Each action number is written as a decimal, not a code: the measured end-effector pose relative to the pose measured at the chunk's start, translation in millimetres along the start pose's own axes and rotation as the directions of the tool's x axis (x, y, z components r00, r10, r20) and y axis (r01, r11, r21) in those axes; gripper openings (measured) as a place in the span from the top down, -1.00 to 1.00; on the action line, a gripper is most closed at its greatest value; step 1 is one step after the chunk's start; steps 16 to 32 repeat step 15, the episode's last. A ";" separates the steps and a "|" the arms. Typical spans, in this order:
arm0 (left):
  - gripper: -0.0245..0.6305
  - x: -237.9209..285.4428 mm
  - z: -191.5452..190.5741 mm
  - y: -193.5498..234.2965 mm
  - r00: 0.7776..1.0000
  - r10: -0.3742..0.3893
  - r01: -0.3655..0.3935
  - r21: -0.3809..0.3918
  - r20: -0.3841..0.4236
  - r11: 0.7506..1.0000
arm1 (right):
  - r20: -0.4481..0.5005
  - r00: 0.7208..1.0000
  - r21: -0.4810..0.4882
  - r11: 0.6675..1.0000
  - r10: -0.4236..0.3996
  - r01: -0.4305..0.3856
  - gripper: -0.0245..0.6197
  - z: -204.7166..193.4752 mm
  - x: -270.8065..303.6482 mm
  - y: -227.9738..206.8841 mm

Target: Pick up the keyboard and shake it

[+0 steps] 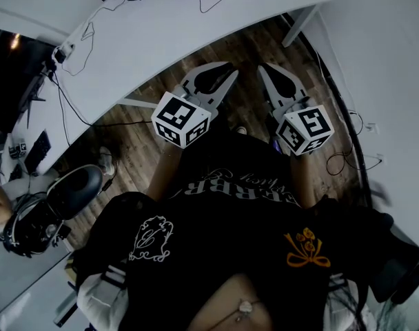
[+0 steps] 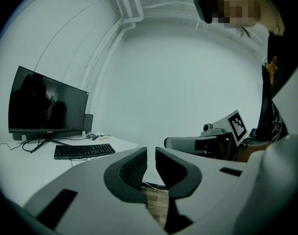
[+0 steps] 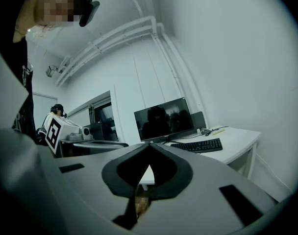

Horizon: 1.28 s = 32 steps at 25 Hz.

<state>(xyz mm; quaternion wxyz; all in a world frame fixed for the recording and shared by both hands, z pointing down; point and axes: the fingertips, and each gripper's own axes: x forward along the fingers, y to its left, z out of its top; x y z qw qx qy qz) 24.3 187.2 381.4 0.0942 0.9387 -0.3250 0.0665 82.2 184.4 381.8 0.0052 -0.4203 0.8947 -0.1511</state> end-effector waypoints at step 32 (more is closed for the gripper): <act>0.72 -0.3 -2.1 1.7 1.000 0.001 -0.001 0.004 0.002 1.000 | -0.010 1.000 -0.020 1.000 -0.006 0.006 0.90 -3.6 0.5 -0.6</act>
